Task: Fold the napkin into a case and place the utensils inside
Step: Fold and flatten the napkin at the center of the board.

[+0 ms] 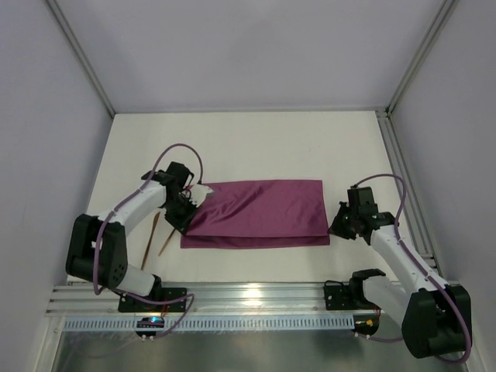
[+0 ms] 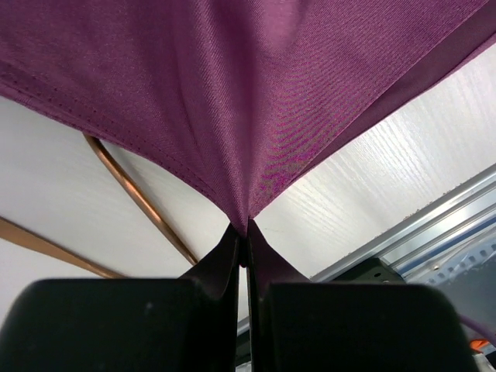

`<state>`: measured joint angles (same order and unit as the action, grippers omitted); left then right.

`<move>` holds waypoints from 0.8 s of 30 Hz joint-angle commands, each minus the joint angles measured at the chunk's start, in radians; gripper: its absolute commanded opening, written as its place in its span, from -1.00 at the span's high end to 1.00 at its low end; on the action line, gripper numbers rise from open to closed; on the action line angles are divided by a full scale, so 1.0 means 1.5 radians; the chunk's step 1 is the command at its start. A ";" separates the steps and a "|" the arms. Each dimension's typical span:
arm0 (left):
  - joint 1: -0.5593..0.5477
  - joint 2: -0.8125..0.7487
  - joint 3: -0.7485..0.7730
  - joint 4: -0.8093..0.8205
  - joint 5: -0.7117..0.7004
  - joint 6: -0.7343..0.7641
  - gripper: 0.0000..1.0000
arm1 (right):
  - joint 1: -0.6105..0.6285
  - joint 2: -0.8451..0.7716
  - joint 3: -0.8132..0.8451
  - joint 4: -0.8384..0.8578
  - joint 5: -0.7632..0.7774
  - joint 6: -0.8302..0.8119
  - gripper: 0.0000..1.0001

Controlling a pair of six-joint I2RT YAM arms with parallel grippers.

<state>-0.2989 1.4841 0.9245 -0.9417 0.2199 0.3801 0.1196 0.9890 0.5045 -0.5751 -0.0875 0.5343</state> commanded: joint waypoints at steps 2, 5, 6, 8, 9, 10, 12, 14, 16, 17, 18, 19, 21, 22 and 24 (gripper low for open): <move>-0.001 -0.059 0.041 -0.043 0.000 0.016 1.00 | 0.007 -0.054 0.025 -0.050 0.018 0.025 0.94; 0.000 -0.072 0.039 -0.058 0.001 0.017 1.00 | 0.007 -0.074 0.044 -0.077 0.019 0.031 0.94; -0.001 -0.075 0.036 -0.059 0.001 0.018 1.00 | 0.007 -0.079 0.048 -0.082 0.021 0.033 0.94; -0.001 -0.080 0.025 -0.062 0.001 0.020 1.00 | 0.008 -0.084 0.053 -0.089 0.021 0.035 0.94; -0.001 -0.081 0.021 -0.061 -0.001 0.022 1.00 | 0.008 -0.084 0.053 -0.089 0.021 0.038 0.94; -0.001 -0.079 0.016 -0.059 -0.005 0.023 1.00 | 0.008 -0.081 0.049 -0.086 0.023 0.040 0.94; -0.001 -0.069 0.002 -0.054 -0.009 0.024 1.00 | 0.009 -0.074 0.043 -0.079 0.024 0.041 0.94; -0.001 -0.059 -0.004 -0.045 -0.003 0.024 1.00 | 0.009 -0.060 0.034 -0.069 0.022 0.047 0.94; -0.001 -0.046 -0.007 -0.036 -0.003 0.023 1.00 | 0.009 -0.053 0.026 -0.059 0.018 0.050 0.94; -0.001 -0.043 -0.008 -0.033 -0.005 0.022 1.00 | 0.011 -0.053 0.023 -0.055 0.017 0.052 0.94; -0.001 -0.039 -0.009 -0.030 -0.005 0.023 1.00 | 0.011 -0.053 0.021 -0.054 0.019 0.052 0.94; -0.001 -0.036 -0.011 -0.025 -0.003 0.023 0.99 | 0.011 -0.054 0.016 -0.051 0.025 0.052 0.94; -0.001 -0.029 -0.012 -0.024 0.000 0.024 0.98 | 0.010 -0.051 0.008 -0.047 0.029 0.050 0.94; -0.001 -0.021 -0.015 -0.024 0.003 0.026 0.95 | 0.011 -0.048 0.001 -0.040 0.030 0.051 0.94; -0.001 -0.014 -0.017 -0.021 0.004 0.026 0.93 | 0.010 -0.039 -0.004 -0.033 0.031 0.052 0.94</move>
<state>-0.2993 1.4509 0.9070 -0.9836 0.2211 0.4019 0.1318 0.9161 0.5133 -0.6598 -0.0689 0.5968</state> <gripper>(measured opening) 0.034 0.035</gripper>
